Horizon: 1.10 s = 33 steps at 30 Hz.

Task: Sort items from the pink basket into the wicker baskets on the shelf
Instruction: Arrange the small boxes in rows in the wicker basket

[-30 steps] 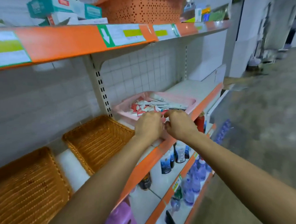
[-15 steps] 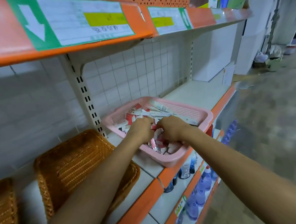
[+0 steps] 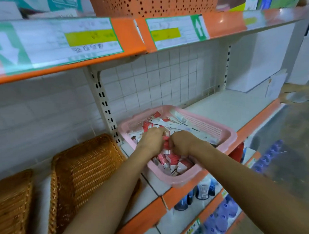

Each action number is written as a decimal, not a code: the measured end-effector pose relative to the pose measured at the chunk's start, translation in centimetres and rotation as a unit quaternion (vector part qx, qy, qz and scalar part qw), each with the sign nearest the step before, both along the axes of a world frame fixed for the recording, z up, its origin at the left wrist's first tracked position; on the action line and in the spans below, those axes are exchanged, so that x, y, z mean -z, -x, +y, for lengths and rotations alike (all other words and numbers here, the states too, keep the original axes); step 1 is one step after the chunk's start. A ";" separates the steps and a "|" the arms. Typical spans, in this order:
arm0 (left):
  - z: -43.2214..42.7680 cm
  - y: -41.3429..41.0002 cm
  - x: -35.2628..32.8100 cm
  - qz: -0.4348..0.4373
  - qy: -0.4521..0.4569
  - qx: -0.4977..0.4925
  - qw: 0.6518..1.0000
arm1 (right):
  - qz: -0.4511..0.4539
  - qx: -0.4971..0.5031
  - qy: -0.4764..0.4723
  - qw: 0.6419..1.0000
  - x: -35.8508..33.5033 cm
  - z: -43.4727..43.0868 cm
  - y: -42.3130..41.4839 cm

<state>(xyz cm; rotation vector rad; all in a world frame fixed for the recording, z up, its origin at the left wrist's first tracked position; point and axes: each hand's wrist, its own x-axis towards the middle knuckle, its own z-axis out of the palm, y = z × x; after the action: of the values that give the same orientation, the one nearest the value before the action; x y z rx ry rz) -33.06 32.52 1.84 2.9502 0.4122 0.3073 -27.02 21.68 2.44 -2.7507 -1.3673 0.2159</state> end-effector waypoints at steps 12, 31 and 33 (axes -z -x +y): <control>-2.2 6.7 -2.5 -0.202 0.185 -0.128 0.953 | 0.043 -0.021 -0.064 0.997 -1.1 -0.9 2.1; 0.3 24.7 -2.7 -0.252 0.218 -0.199 0.922 | 0.430 -0.069 -0.324 0.840 -3.4 3.0 16.3; 1.1 28.1 -2.3 -0.244 0.202 -0.212 0.924 | 0.432 -0.088 -0.306 0.844 -3.1 4.2 19.4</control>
<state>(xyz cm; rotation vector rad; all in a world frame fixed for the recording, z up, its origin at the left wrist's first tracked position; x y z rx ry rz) -61.12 33.57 4.12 2.2520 0.9080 0.8653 -46.44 25.86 5.58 -1.6422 -1.1229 0.7582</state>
